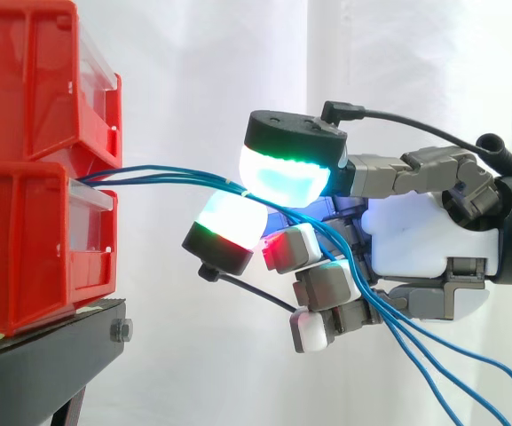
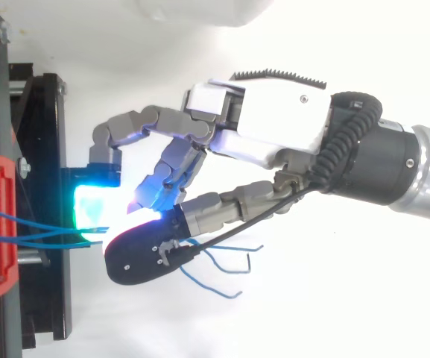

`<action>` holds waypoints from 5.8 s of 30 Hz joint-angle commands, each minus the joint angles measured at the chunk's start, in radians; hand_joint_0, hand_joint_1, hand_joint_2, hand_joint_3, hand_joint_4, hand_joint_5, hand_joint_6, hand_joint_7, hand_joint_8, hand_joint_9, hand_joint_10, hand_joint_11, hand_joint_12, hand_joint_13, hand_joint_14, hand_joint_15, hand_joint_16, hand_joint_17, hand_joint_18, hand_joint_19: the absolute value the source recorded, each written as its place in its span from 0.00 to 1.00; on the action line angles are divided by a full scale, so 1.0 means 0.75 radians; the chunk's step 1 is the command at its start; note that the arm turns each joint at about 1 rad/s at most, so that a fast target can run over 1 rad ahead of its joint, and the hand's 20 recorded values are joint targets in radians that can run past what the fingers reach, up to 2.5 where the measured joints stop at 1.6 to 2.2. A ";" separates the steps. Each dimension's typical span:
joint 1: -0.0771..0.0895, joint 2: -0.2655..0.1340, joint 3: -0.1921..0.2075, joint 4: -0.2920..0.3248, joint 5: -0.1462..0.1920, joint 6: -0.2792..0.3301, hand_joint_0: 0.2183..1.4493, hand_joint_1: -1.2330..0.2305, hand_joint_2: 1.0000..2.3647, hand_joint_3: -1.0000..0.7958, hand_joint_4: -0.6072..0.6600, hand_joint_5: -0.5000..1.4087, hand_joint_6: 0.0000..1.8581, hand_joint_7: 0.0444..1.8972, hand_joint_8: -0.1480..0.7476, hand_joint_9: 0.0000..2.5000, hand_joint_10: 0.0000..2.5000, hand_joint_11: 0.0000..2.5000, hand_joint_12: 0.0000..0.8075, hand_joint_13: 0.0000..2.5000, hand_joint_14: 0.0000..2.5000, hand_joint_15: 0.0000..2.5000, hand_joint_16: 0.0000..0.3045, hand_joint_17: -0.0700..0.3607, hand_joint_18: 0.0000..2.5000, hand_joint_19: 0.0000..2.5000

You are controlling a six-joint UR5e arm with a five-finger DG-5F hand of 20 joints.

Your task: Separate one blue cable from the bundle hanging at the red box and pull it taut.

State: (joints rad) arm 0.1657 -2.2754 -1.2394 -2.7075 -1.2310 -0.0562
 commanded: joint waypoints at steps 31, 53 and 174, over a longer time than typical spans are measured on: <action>0.004 0.001 0.000 0.000 0.011 0.001 0.33 0.42 0.02 0.50 0.63 0.18 0.39 0.61 0.56 0.50 0.01 0.43 0.47 0.53 0.01 0.34 0.13 0.36 0.40 0.22; 0.004 0.001 0.000 0.004 0.011 0.003 0.38 0.30 0.02 0.46 0.64 0.16 0.44 0.52 0.55 0.46 0.01 0.44 0.48 0.50 0.01 0.32 0.13 0.36 0.39 0.21; 0.043 -0.001 0.000 0.006 0.111 0.048 0.40 0.31 0.02 0.49 0.62 0.15 0.45 0.51 0.50 0.50 0.16 0.69 0.48 0.55 0.01 0.39 0.13 0.36 0.41 0.20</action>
State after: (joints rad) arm 0.1975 -2.2762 -1.2394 -2.7019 -1.1478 -0.0208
